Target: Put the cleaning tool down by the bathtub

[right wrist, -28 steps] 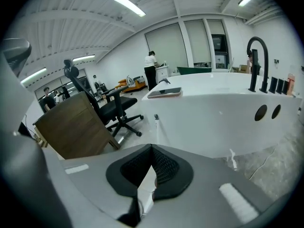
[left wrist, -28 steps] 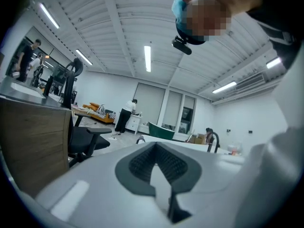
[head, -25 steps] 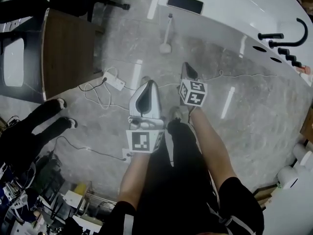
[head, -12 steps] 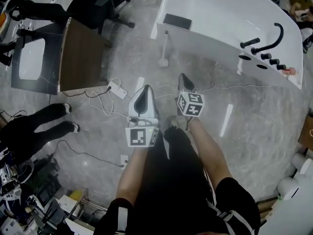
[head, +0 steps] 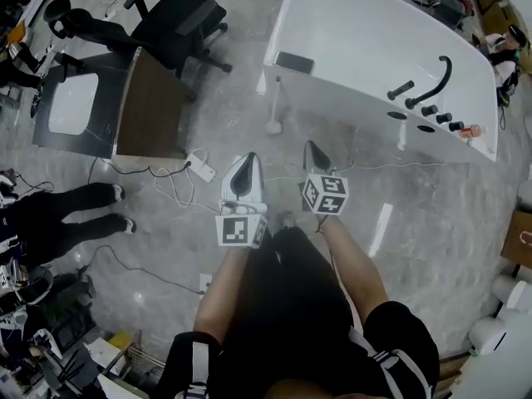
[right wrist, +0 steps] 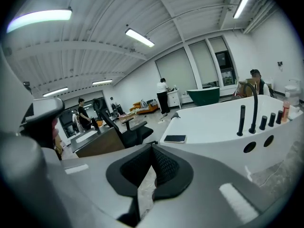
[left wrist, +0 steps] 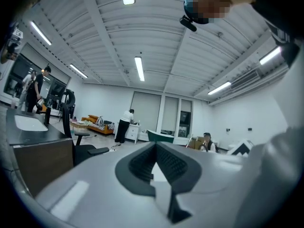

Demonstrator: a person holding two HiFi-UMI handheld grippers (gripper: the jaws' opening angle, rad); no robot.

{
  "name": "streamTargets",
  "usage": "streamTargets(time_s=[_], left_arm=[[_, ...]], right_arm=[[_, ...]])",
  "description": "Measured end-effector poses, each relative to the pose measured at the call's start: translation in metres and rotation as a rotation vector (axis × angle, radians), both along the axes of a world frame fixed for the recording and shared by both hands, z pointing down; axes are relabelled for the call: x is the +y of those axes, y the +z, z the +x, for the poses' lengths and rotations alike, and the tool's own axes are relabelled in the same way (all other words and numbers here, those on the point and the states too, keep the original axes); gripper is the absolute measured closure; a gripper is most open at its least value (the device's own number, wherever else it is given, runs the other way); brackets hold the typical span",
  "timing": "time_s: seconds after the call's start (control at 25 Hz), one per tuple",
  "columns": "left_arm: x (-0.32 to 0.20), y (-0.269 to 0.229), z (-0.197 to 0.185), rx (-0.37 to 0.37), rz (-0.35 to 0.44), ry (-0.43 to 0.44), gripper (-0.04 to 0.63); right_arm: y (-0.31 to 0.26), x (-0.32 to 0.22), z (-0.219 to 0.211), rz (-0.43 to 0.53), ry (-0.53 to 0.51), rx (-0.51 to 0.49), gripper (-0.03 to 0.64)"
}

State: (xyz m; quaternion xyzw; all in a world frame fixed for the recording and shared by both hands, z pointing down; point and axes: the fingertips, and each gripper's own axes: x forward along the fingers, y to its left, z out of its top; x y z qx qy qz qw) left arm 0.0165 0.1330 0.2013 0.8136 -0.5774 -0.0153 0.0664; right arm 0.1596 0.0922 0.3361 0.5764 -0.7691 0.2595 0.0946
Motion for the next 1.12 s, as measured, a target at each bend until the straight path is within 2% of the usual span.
streamTargets(time_s=[0.56,0.84,1.12], left_arm=[[0.047,-0.065,0.024,0.023,0.022,-0.007,0.588],[0.07,-0.09,0.024,0.021,0.028,0.011,0.588],[0.089,-0.098,0.017,0.024,0.034,0.006,0.588]], right_arm=[[-0.153,0.07,0.007,0.245,-0.061,0.005,0.618],[-0.205,0.102,0.017,0.296,-0.063,-0.022,0.618],[-0.228,0.123,0.01,0.318,-0.073,-0.035,0.618]])
